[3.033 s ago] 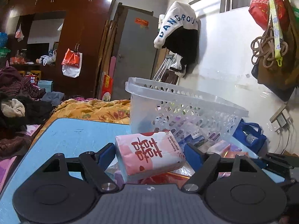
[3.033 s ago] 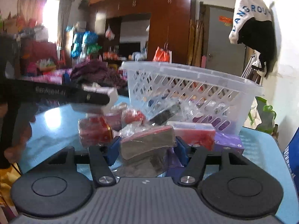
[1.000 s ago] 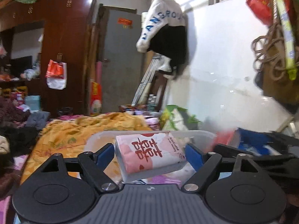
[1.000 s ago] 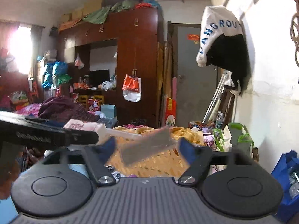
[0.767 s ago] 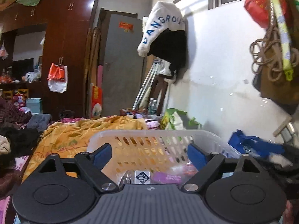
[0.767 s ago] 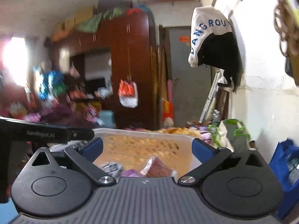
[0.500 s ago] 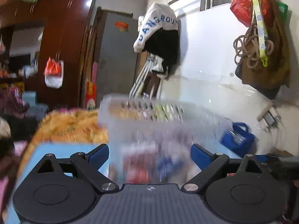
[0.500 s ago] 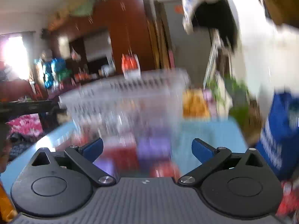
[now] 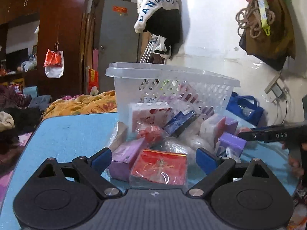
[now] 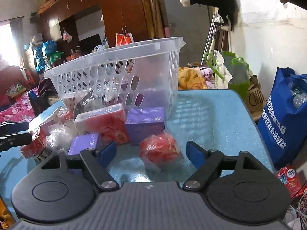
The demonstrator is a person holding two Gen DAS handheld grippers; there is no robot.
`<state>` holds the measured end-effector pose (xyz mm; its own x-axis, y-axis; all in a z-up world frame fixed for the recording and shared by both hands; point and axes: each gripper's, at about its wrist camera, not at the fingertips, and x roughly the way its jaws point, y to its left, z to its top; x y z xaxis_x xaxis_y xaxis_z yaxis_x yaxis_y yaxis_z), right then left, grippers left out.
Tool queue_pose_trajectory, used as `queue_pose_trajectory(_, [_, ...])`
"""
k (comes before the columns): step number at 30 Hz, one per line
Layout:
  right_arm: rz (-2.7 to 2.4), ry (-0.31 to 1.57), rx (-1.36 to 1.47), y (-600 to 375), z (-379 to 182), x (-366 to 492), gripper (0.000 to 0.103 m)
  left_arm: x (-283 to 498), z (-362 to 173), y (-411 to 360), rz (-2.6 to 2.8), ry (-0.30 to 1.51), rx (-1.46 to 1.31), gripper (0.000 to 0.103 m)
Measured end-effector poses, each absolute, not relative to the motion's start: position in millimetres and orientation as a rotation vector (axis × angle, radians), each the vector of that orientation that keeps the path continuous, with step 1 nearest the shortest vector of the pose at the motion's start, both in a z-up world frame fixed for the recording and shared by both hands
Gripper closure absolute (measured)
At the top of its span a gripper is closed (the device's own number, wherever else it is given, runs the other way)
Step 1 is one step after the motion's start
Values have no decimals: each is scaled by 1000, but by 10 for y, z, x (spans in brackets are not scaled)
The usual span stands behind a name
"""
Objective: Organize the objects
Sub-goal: 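Return both tools to the remaining pile of packages, then grasp the red gift box with left tool while right tool grasps red bagged ball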
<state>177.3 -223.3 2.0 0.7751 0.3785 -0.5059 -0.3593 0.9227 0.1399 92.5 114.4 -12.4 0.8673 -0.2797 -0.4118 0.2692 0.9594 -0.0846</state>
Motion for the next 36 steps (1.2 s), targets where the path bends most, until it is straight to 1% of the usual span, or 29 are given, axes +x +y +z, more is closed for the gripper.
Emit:
queue_pose_trajectory(3, [399,558,32,-2218,17,1785,26,898,-143,1119,-293,463,-12,8])
queue_pose_trajectory(4, [396,558,33,-2220,15,1787,27,895,-161,1102,-298,474,-2,11])
queue_pose_trajectory(9, [399,557,31,-2221,16,1781,28,904,-183,1029,-259,490,28,16])
queue_pose_trajectory(11, [402,556,29,-2222,14,1779,31,909,-191,1028,-254,496,25,24])
queue_pose_trajectory(12, [403,558,28,-2220,13,1780,33,908,-197,1031,-251,499,24,32])
queue_pose_trajectory(13, [405,561,26,-2215,12,1783,35,903,-204,1043,-255,500,20,35])
queue_pose_trajectory(16, [413,573,15,-2193,6,1793,42,834,-190,1069,-271,451,4,35])
queue_pose_trajectory(19, [421,581,18,-2196,-2,1797,51,793,-171,1082,-272,408,1,35])
queue_pose_trajectory(24, [412,565,9,-2188,2,1774,52,796,-161,1101,-291,408,-8,35])
queue_pose_trajectory(32, [429,386,57,-2304,82,1552,53,804,-172,1135,-295,408,-34,35])
queue_pose_trajectory(36, [429,344,72,-2324,106,1513,52,772,-204,1110,-287,399,-14,35])
